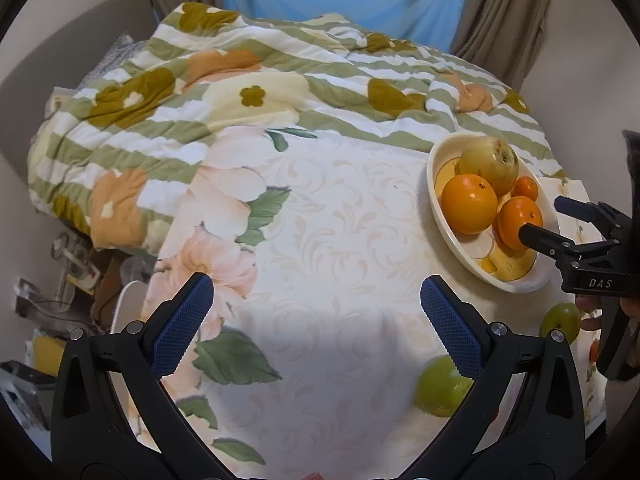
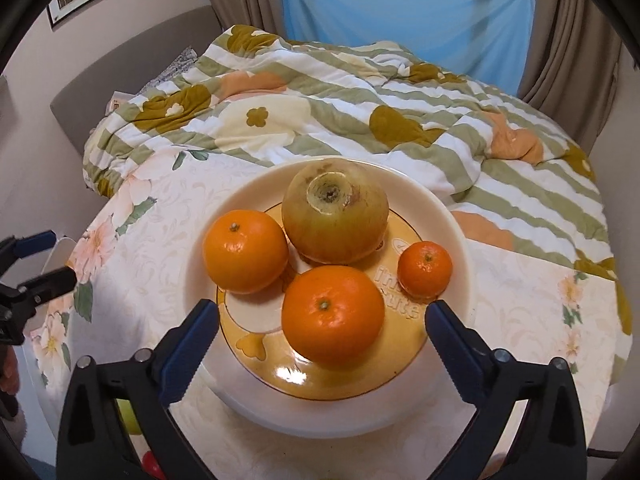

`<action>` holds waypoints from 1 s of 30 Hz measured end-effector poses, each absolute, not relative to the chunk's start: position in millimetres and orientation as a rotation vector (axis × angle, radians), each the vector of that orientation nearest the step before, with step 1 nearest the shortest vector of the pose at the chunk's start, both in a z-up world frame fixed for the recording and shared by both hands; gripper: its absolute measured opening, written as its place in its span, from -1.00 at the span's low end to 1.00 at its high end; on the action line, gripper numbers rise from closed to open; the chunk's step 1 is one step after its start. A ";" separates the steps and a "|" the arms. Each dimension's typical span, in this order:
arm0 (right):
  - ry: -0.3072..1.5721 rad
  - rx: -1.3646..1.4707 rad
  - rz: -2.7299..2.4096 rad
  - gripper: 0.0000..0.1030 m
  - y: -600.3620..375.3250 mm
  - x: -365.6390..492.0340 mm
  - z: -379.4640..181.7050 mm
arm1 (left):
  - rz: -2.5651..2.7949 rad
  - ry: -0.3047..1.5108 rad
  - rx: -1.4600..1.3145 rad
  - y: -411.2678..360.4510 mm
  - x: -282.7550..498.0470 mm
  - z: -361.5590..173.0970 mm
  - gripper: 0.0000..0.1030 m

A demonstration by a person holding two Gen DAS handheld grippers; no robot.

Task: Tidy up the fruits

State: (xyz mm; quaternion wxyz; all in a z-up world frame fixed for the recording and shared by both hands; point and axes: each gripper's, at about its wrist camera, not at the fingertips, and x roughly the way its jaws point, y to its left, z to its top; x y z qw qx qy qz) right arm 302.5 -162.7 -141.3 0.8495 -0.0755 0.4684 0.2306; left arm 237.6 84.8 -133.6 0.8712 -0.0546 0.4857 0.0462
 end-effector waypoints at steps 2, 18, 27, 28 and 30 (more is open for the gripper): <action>0.967 -0.158 0.487 0.99 -163.4 297.7 -135.9 | 0.101 1.006 -0.120 86.1 233.4 -127.3 1.00; 0.889 -0.058 0.424 0.99 -176.5 239.3 -54.9 | 0.067 0.906 -0.092 84.2 202.3 -53.4 1.00; 0.869 0.046 0.307 0.99 -203.1 195.8 -20.8 | -0.057 0.875 -0.072 61.2 190.4 -27.5 1.00; 0.869 0.052 0.293 0.99 -207.8 191.3 -18.2 | -0.070 0.877 -0.067 56.8 189.3 -26.9 1.00; 0.863 0.056 0.259 0.99 -218.1 182.2 -14.4 | -0.100 0.872 -0.056 47.9 185.9 -25.7 1.00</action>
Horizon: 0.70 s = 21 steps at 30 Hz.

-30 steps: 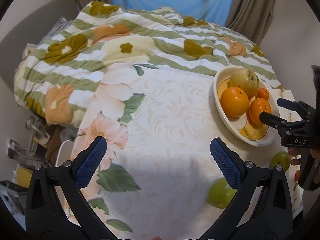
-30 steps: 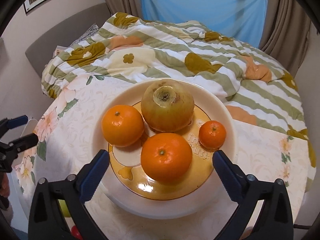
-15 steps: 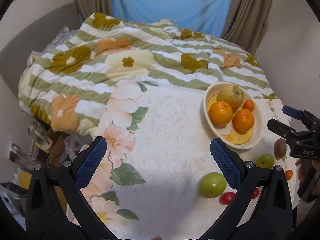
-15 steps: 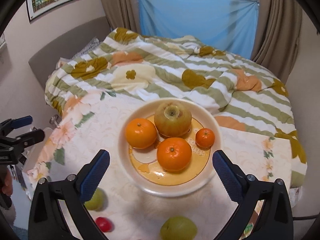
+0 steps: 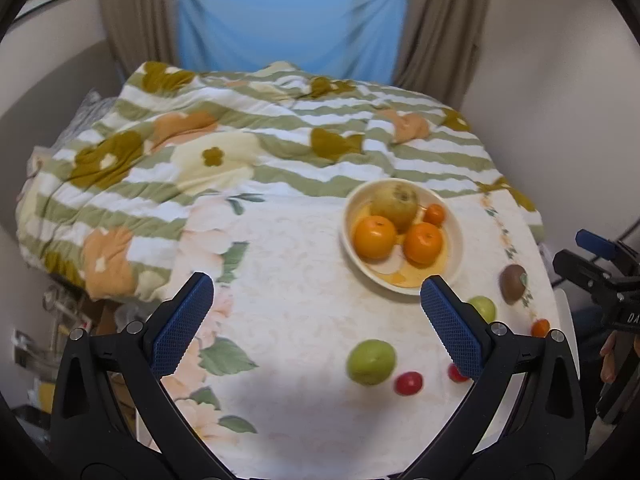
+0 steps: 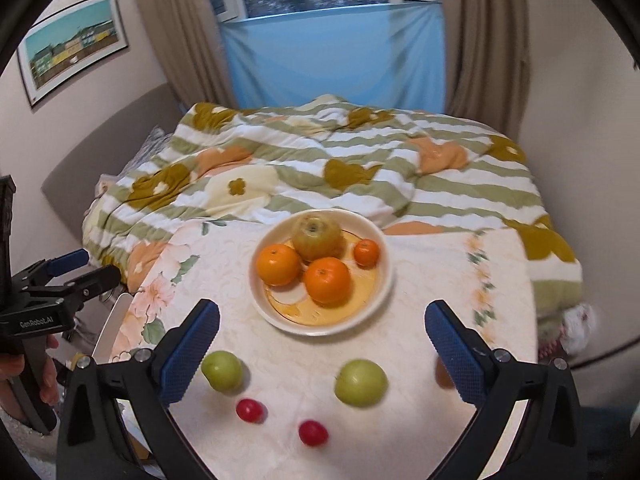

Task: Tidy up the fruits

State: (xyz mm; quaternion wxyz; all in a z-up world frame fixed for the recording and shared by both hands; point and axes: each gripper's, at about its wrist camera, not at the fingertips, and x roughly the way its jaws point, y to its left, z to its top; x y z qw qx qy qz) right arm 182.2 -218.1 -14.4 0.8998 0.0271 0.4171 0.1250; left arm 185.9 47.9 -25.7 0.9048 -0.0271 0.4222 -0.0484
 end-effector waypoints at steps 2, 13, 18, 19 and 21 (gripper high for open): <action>0.855 0.052 0.211 0.99 -231.8 171.8 -12.3 | -0.124 0.866 -0.044 36.4 181.4 -25.9 1.00; 0.884 0.047 0.158 0.99 -306.2 141.1 -30.9 | -0.118 0.864 -0.005 -28.1 151.9 -37.1 1.00; 0.911 0.036 0.176 0.99 -334.1 127.4 -52.0 | -0.116 0.901 -0.023 -62.3 138.1 -59.6 1.00; 0.918 0.031 0.177 0.99 -338.9 125.0 -57.2 | -0.116 0.913 -0.022 -70.9 135.5 -66.4 1.00; 0.933 0.028 0.177 0.99 -347.0 122.5 -67.9 | -0.115 0.927 -0.023 -82.8 131.5 -78.0 1.00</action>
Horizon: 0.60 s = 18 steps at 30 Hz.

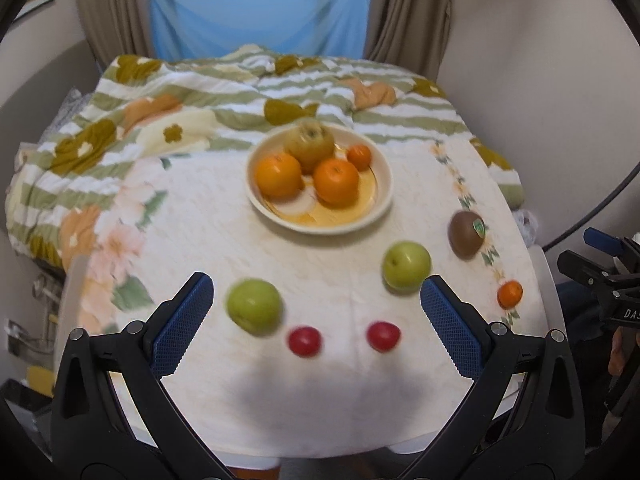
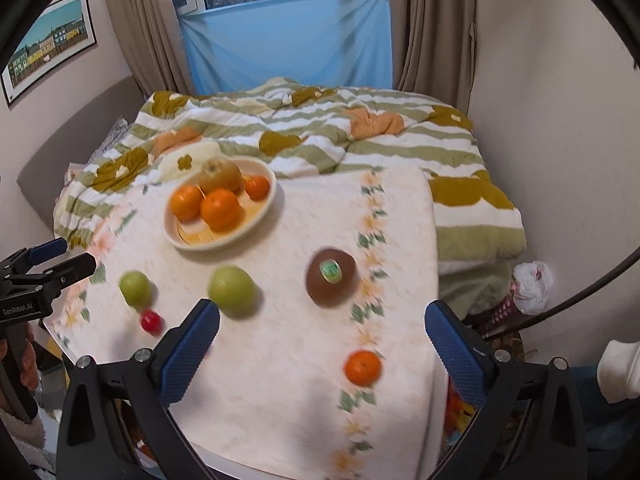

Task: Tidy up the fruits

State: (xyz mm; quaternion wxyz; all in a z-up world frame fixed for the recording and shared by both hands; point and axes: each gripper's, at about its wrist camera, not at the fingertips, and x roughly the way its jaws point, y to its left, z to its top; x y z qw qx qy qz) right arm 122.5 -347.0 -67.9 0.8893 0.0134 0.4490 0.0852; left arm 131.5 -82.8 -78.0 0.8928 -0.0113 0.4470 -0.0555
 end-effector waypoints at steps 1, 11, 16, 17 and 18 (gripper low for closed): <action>0.938 0.030 0.179 0.99 -351.4 120.7 -73.9 | -0.115 0.933 -0.027 -89.5 129.0 -84.5 1.00; 1.011 0.016 0.209 0.94 -367.4 113.5 -133.6 | -0.109 1.004 0.003 -134.1 121.3 -144.2 0.88; 1.030 -0.007 0.239 0.80 -361.5 115.7 -150.5 | -0.124 1.036 0.034 -150.1 122.2 -168.5 0.54; 1.033 -0.015 0.243 0.74 -360.3 115.6 -153.9 | -0.125 1.041 0.042 -152.9 122.5 -172.3 0.49; 1.039 -0.023 0.249 0.71 -358.9 116.0 -157.5 | -0.125 1.049 0.047 -154.9 123.5 -176.3 0.38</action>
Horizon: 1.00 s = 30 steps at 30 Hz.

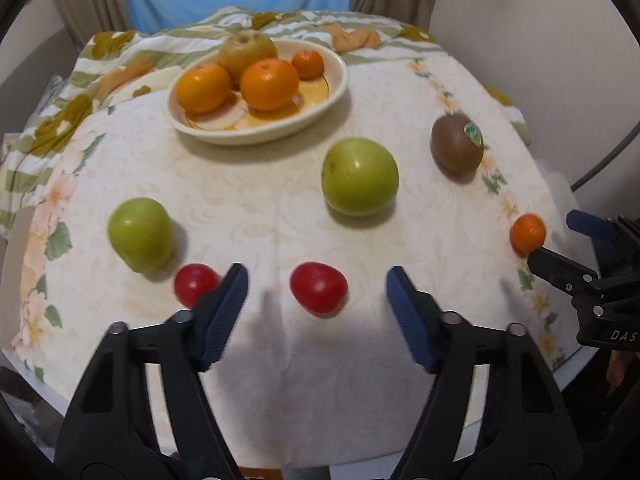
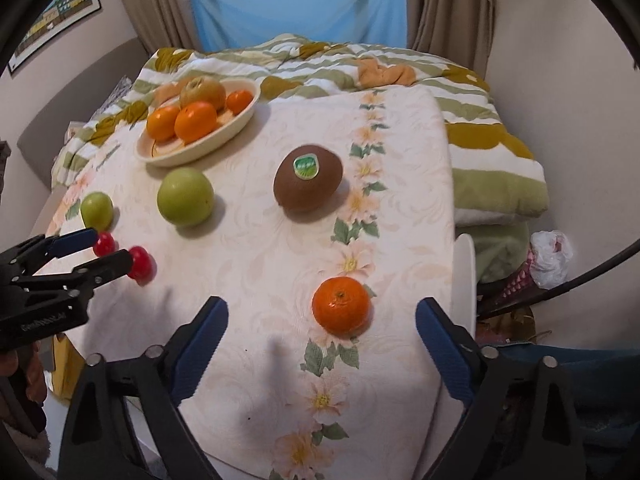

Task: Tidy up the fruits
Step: 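Grasp a red cherry tomato with the left tool while the right tool grasps a mandarin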

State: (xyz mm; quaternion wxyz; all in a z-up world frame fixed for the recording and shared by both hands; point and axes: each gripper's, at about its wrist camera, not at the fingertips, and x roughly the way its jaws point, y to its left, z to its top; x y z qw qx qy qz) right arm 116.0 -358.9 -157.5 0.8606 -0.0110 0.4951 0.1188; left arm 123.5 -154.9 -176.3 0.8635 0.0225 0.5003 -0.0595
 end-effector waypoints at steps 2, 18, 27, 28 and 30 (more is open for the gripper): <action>1.050 -0.034 0.255 0.63 -357.9 116.6 -164.2 | -0.123 1.063 0.048 -156.6 125.8 -182.2 0.32; 1.114 -0.057 0.247 0.27 -362.4 127.4 -183.7 | -0.103 1.111 0.034 -156.3 129.0 -201.8 -0.19; 1.112 -0.072 0.226 -0.11 -360.3 135.0 -186.0 | -0.099 1.113 0.025 -154.5 128.7 -201.3 -0.19; 1.111 -0.073 0.222 -0.17 -360.5 135.4 -186.1 | -0.098 1.113 0.023 -154.1 128.5 -201.1 -0.19; 1.110 -0.076 0.220 -0.34 -360.7 135.7 -185.9 | -0.097 1.113 0.023 -153.5 127.3 -201.0 -0.19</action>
